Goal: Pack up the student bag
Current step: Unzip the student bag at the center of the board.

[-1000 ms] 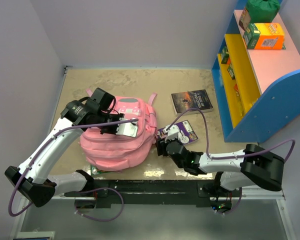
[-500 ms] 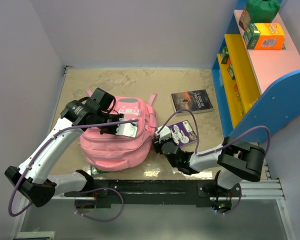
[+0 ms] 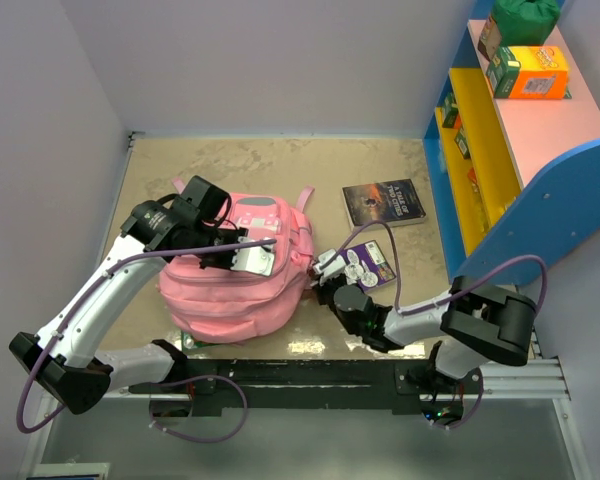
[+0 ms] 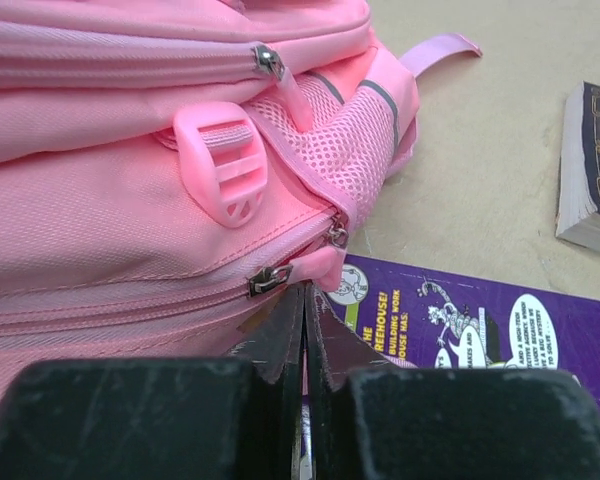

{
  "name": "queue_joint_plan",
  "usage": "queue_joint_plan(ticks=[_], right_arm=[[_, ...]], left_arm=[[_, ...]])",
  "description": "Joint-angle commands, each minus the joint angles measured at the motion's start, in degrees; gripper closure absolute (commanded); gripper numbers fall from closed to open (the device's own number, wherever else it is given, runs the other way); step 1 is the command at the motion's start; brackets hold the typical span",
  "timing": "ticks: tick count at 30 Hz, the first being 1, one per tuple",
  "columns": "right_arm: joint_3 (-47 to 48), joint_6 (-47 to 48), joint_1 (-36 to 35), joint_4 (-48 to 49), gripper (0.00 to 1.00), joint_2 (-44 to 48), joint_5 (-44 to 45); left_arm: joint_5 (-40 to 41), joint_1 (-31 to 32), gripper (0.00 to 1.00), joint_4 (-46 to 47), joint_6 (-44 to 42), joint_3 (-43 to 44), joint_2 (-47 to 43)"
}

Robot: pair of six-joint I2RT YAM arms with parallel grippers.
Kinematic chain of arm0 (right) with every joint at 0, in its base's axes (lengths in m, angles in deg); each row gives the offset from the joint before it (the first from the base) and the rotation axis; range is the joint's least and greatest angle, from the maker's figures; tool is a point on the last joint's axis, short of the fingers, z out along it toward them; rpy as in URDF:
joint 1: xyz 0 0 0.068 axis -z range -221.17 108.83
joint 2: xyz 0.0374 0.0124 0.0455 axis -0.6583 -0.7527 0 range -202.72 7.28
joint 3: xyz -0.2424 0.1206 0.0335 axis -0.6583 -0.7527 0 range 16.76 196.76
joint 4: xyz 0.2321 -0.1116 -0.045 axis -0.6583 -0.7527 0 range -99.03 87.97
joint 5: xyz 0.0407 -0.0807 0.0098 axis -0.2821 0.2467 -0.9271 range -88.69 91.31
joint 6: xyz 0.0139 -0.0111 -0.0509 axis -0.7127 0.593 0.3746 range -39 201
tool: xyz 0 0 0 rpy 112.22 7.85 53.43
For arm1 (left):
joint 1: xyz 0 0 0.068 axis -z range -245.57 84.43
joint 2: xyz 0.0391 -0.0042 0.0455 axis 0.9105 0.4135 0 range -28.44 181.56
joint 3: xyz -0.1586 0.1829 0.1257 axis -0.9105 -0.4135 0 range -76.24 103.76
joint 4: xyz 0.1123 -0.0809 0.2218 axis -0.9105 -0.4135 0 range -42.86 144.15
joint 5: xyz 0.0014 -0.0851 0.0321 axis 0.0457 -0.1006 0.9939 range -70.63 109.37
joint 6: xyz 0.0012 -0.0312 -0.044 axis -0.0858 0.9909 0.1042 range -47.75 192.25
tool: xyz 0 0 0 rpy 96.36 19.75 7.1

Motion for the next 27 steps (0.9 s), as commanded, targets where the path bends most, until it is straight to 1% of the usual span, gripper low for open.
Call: queue_joint_plan(ticks=[1,8,12,13,14,17,21,24,27], right_arm=[[-1.04,0.03,-1.21,1.49,1.00,3.82,-3.09],[-2.10,-2.07,-3.06,-2.20,1.00,6.29,-2.48],[-2.53,-3.66,-3.23,-3.44,1.00,5.94,1.12],[-2.71,-3.83,-3.23,-3.17,0.93,5.68,1.82],[-2.80,-4.09,-3.23,-2.91,0.74,5.24,2.87],[-1.49,-3.84,-3.32,-1.77,0.59,2.35,5.33],[1.41,0.20,-3.32,1.39,0.53,-1.35,6.40],[3.70,2.31,-3.23,2.88,0.53,-4.95,7.80],[3.97,3.73,-3.23,6.40,0.56,-6.97,7.98]], left_arm=[[0.02,-0.47,1.00,4.59,1.02,3.24,-0.77],[1.07,-0.39,1.00,6.79,2.69,2.63,-0.77],[0.72,-0.48,1.00,5.65,1.90,2.89,-0.86],[0.81,-0.48,1.00,5.38,1.64,3.15,-0.94],[0.81,-0.48,1.00,5.29,1.55,3.41,-0.86],[1.07,-0.48,1.00,4.16,1.29,4.91,-0.77],[0.89,-0.48,1.00,3.01,1.11,5.44,-0.77],[1.07,-0.48,1.00,2.74,1.11,5.09,-1.20],[0.81,-0.48,1.00,3.09,0.93,4.21,-1.73]])
